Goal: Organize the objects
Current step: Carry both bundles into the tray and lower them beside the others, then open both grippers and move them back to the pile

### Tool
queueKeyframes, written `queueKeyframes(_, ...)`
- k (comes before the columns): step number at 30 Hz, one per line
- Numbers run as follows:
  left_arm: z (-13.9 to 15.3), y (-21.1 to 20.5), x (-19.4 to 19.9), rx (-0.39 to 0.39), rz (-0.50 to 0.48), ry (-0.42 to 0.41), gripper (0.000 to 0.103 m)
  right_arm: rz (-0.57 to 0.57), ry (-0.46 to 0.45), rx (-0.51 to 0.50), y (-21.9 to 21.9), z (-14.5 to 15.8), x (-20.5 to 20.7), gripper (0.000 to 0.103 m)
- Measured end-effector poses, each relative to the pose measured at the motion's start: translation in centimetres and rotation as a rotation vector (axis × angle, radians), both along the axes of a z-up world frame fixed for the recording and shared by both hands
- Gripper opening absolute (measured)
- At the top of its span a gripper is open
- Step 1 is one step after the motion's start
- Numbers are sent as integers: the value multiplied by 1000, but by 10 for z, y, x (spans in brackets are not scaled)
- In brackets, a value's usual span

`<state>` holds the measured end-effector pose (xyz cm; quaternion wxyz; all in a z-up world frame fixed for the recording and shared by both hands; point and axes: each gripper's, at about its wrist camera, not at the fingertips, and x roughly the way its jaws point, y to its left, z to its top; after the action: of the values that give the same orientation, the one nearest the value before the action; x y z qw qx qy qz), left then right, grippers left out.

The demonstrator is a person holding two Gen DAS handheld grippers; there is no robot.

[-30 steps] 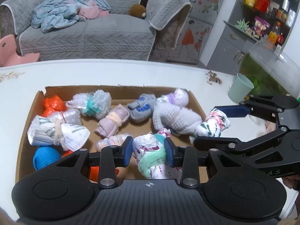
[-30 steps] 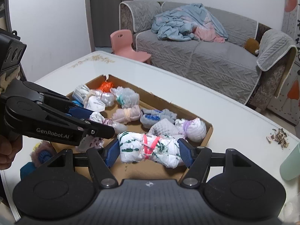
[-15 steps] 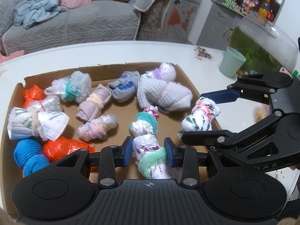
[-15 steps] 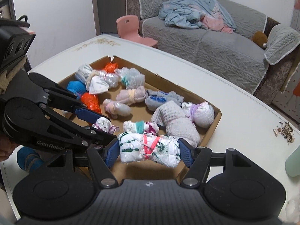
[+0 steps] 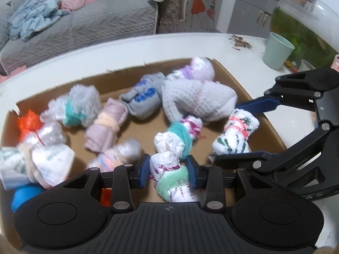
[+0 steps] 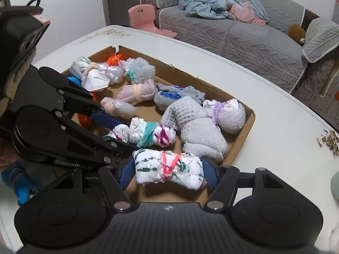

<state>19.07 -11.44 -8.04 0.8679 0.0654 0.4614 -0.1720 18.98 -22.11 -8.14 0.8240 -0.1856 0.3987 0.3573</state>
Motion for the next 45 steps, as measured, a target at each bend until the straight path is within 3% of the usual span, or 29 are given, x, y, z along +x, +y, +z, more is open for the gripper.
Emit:
queueKeyframes(16, -3, 8, 11, 36, 62, -38, 51, 4, -87, -65, 10, -14, 2, 68)
queueKeyframes(23, -1, 12, 11, 40, 101, -34, 70, 1, -92, -75, 10, -10, 2, 75)
queueKeyframes(28, 3, 15, 5, 35, 100, -29, 75, 10, -103, -88, 10, -5, -5, 78)
queueKeyframes(32, 13, 19, -5, 4, 103, -38, 85, 14, -102, -71, 5, 3, -11, 83)
queueKeyframes(35, 20, 20, -14, -11, 88, -56, 87, 12, -100, -59, 2, 8, -16, 94)
queueKeyframes(45, 36, 31, -42, -31, 87, -64, 89, 1, -79, -36, 8, 15, -30, 94)
